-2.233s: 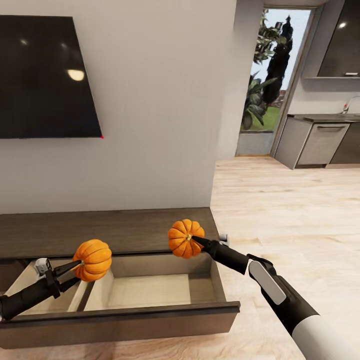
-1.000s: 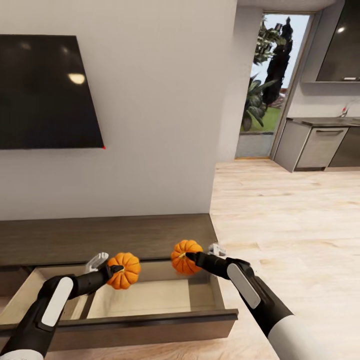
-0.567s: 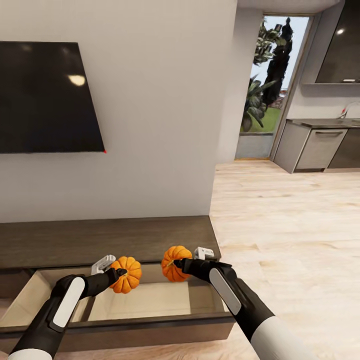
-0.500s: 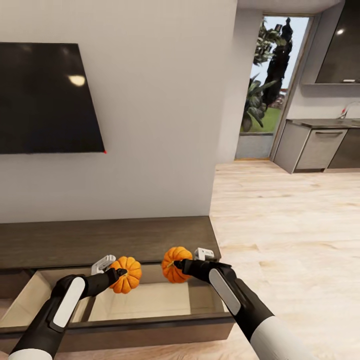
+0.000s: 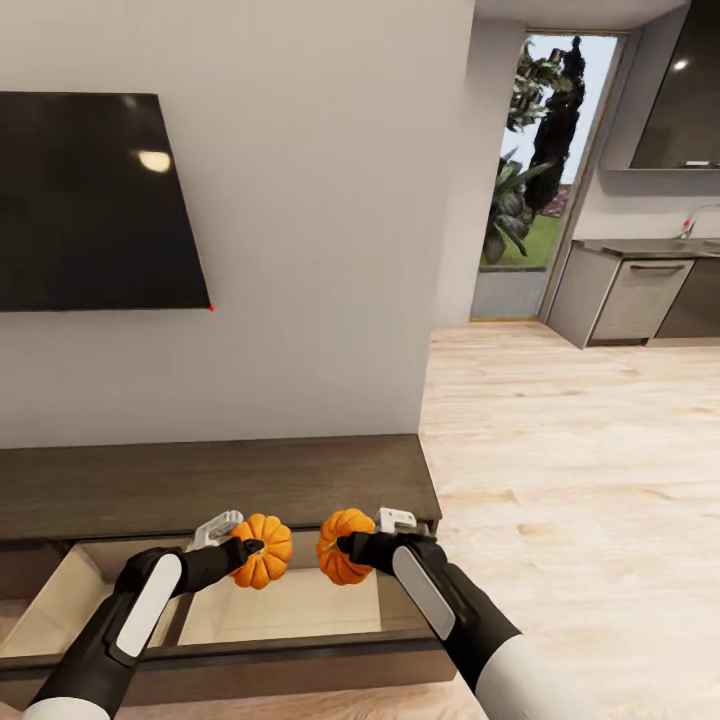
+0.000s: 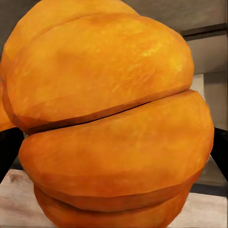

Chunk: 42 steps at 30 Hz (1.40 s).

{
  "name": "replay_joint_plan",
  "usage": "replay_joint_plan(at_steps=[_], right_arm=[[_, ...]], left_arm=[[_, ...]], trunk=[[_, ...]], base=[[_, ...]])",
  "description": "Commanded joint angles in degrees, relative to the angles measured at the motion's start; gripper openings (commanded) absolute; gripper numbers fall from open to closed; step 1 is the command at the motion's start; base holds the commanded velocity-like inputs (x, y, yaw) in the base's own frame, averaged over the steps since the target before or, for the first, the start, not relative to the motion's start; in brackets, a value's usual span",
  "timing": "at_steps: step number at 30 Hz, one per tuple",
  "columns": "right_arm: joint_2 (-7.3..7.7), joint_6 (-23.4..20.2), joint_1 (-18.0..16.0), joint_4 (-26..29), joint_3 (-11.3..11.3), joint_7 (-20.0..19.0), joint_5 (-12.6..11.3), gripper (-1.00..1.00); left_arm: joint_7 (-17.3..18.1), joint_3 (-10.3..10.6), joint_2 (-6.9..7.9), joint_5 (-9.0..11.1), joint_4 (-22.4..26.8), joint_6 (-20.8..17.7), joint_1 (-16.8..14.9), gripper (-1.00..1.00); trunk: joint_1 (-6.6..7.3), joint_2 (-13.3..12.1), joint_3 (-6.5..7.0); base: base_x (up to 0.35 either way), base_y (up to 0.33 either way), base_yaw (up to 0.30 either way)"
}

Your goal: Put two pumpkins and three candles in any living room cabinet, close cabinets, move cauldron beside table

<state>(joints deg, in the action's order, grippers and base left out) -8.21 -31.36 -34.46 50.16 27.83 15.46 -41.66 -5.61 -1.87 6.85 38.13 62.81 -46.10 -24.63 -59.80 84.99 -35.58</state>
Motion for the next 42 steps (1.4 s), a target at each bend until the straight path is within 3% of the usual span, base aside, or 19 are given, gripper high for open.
replay_joint_plan(at_steps=[1, 11, 19, 23, 25, 30, 39, 42], right_arm=[[-0.01, 0.0, -0.1, -0.2, 0.3, 0.7, -0.6, -1.00], [-0.05, 0.0, -0.1, -0.9, 0.6, 1.3, -0.5, -1.00], [-0.05, 0.1, -0.1, -0.9, 0.6, 6.1, -0.5, -1.00], [-0.05, 0.1, -0.1, -0.9, 0.6, 6.4, -0.5, -1.00], [-0.03, 0.2, -0.1, -0.9, 0.6, 6.4, -0.5, -1.00], [0.03, 1.0, -0.1, -0.9, 0.6, 6.4, -0.5, -1.00], [-0.02, 4.6, -0.1, -2.7, 0.7, 6.4, -0.4, -1.00], [-0.04, 5.7, -0.1, -3.7, 0.8, 6.4, 0.2, -1.00]], left_arm=[[-0.5, 0.1, 0.00, 0.6, 0.1, -0.1, 0.0, -1.00], [-0.5, 1.0, 0.14, 0.6, 0.1, 0.3, 0.0, -1.00], [-0.5, 1.1, 0.30, 0.5, 0.3, 0.4, 0.0, -1.00], [-0.5, 1.1, 0.20, 0.5, 0.4, 0.4, 0.0, -1.00], [-0.5, 1.1, 0.15, -0.3, 0.3, 0.4, 0.0, -1.00], [-0.5, 0.9, -0.06, -5.5, 0.1, 1.3, 0.0, -1.00], [-0.5, 1.1, -0.13, -6.4, -0.4, 3.4, 0.0, -1.00], [-0.6, 2.1, -1.12, -6.5, -0.8, 4.7, 0.0, -1.00]], trunk=[[0.00, 0.0, -0.05], [0.00, 0.0, -0.05], [0.00, 0.0, -0.05], [-0.88, 1.6, -0.77], [-1.32, 2.4, -1.13], [-2.41, 4.4, -2.03], [-4.39, 8.1, -3.64], [-5.05, 9.3, -4.18]], base=[[0.019, 0.000, 0.000], [0.108, 0.000, 0.000], [0.004, 0.000, 0.000], [0.000, 0.000, 0.000], [0.000, 0.000, 0.000], [0.000, 0.000, 0.000], [0.000, 0.000, 0.000], [0.000, 0.000, 0.000]])
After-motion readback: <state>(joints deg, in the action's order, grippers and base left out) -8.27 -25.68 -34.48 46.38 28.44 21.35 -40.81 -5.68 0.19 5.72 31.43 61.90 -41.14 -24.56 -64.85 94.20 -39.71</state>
